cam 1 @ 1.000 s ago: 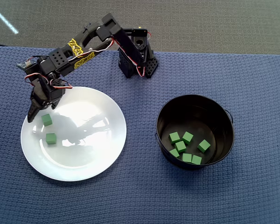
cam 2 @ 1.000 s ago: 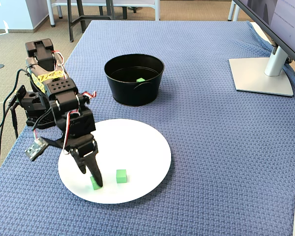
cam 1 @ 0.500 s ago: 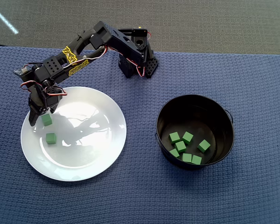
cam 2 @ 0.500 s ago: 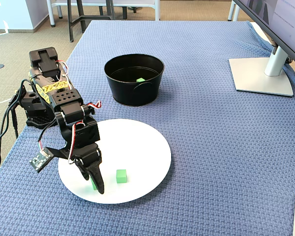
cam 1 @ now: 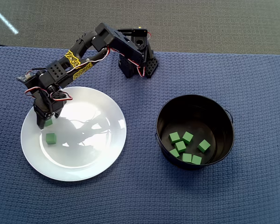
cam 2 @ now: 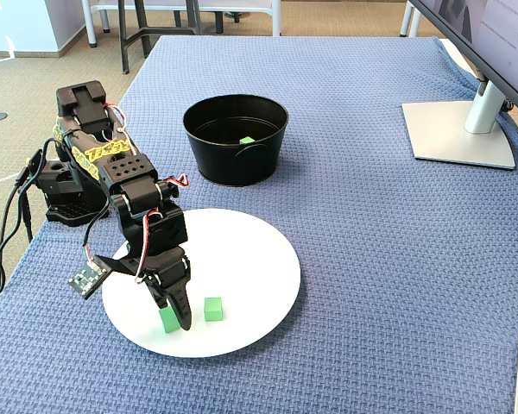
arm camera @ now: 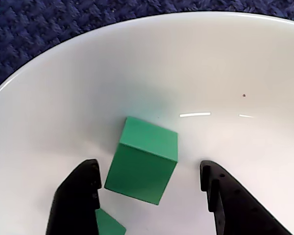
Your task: Pick up the green cubes from the white plate and place them in the black recipient
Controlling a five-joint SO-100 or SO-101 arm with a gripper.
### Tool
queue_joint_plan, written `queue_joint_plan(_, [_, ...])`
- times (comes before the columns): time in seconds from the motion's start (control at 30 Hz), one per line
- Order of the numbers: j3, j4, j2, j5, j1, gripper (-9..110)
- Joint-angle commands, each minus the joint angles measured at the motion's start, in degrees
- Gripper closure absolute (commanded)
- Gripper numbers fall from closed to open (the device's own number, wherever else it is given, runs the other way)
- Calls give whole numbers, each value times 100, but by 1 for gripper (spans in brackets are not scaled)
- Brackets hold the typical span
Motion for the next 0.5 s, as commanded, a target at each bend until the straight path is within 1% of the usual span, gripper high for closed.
queue_joint_plan(0.0, [18, -105, 536, 97, -53, 89])
queue_joint_plan(0.3, [-44, -202, 554, 158, -9, 94])
queue_joint_plan(0.47, [-141, -185, 554, 193, 9, 101])
